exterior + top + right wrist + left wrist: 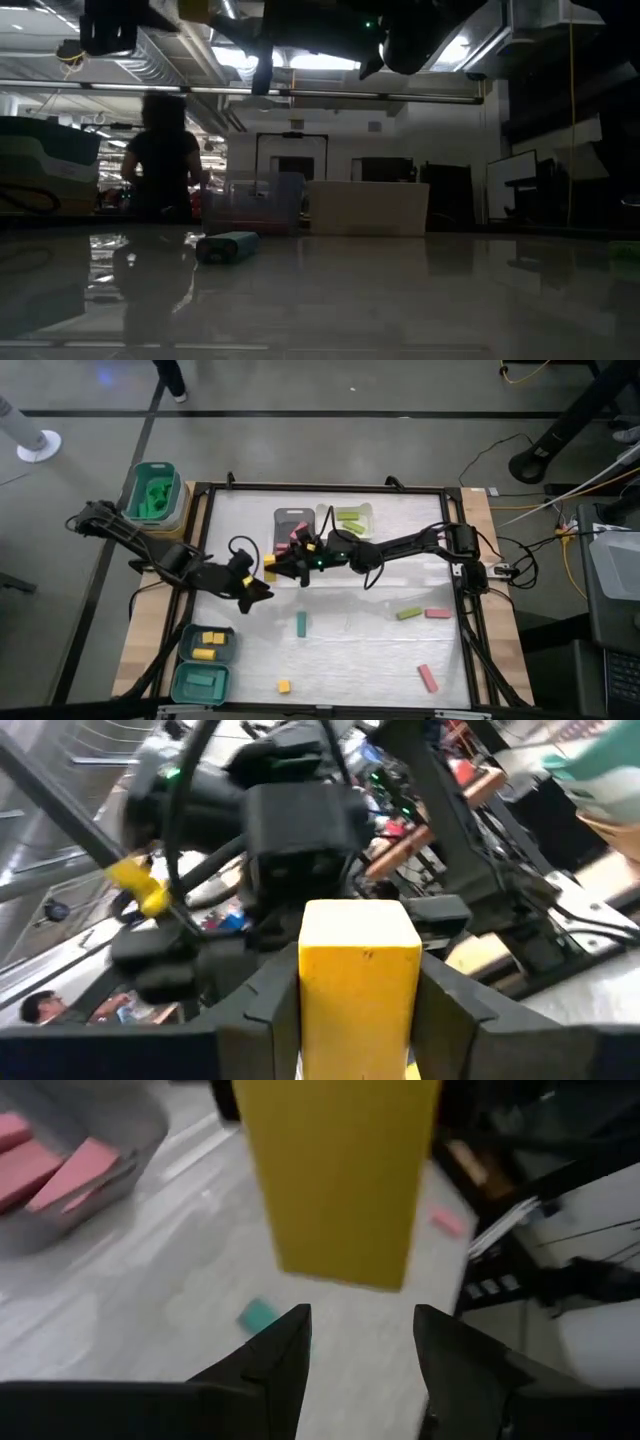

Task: Sort blocks
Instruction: Put the yellow block into the blue bin

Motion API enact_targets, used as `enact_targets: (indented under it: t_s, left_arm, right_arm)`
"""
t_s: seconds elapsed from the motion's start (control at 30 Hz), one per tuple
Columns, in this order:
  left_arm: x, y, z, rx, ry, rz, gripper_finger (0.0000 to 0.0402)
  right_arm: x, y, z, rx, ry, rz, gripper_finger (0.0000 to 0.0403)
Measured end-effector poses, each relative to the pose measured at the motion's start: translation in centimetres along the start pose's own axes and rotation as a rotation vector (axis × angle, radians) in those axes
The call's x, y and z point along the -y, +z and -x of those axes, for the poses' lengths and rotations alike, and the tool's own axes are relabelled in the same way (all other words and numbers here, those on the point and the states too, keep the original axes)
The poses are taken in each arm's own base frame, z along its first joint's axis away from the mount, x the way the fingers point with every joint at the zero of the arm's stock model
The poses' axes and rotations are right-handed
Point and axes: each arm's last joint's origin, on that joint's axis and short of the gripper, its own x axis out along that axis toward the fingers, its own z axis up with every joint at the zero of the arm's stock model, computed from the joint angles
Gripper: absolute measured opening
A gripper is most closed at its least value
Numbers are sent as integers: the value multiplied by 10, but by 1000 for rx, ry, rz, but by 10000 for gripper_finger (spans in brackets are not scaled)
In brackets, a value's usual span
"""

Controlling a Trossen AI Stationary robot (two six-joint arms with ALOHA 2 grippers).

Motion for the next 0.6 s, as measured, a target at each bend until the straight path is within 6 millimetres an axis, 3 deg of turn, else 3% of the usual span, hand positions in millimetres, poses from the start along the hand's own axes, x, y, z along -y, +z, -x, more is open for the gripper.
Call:
enact_targets:
  t_s: [0.27,0.6]
  left_arm:
    - [-5,15,22,82,-54,5,166]
    - [0,23,21,159,-97,-48,166]
  right_arm:
    - [-9,8,1,68,104,44,140]
    - [-10,8,1,66,102,46,140]
